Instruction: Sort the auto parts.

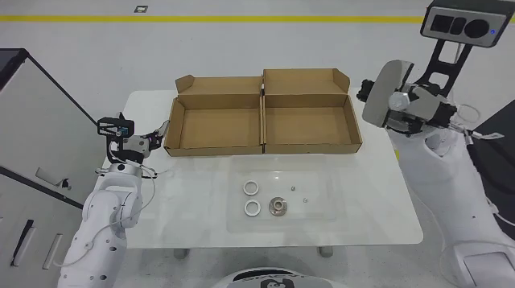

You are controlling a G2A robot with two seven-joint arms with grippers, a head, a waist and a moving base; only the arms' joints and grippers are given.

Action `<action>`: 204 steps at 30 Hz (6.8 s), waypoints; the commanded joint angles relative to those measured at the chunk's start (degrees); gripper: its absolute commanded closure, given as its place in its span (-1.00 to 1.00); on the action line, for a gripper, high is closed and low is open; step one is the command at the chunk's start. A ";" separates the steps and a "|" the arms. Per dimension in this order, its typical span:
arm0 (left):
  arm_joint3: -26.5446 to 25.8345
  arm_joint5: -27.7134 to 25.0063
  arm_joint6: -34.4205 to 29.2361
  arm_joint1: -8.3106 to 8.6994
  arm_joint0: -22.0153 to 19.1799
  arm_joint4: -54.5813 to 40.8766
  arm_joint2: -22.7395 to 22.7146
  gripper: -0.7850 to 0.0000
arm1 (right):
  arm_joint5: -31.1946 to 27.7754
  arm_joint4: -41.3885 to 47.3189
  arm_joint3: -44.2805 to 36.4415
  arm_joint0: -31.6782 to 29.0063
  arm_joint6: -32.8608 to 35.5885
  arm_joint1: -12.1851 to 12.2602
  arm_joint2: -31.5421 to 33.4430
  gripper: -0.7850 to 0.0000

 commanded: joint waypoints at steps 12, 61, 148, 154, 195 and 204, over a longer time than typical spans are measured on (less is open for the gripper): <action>0.00 0.00 0.00 0.00 0.00 0.00 0.00 -1.00 | 13.68 -20.50 5.72 -1.22 9.87 2.85 16.49 1.00; 0.00 0.00 0.00 0.00 0.00 0.00 0.00 -1.00 | 17.88 -98.90 45.22 28.47 14.22 -2.58 -29.30 1.00; 0.00 0.00 0.00 0.00 0.00 0.00 0.00 -1.00 | 13.23 -89.69 10.53 10.64 25.21 6.25 -16.97 -1.00; 0.00 0.00 0.00 0.00 0.00 0.00 0.00 -1.00 | 14.11 -87.44 5.98 12.03 26.09 9.87 -24.56 -1.00; 0.00 0.00 0.00 0.00 0.00 0.00 0.00 -1.00 | 18.02 -83.96 3.82 17.71 29.98 9.43 -44.91 -1.00; 0.00 0.00 0.00 0.00 0.00 0.00 0.00 -1.00 | 17.73 -82.90 10.50 20.05 29.61 6.31 -48.56 -0.55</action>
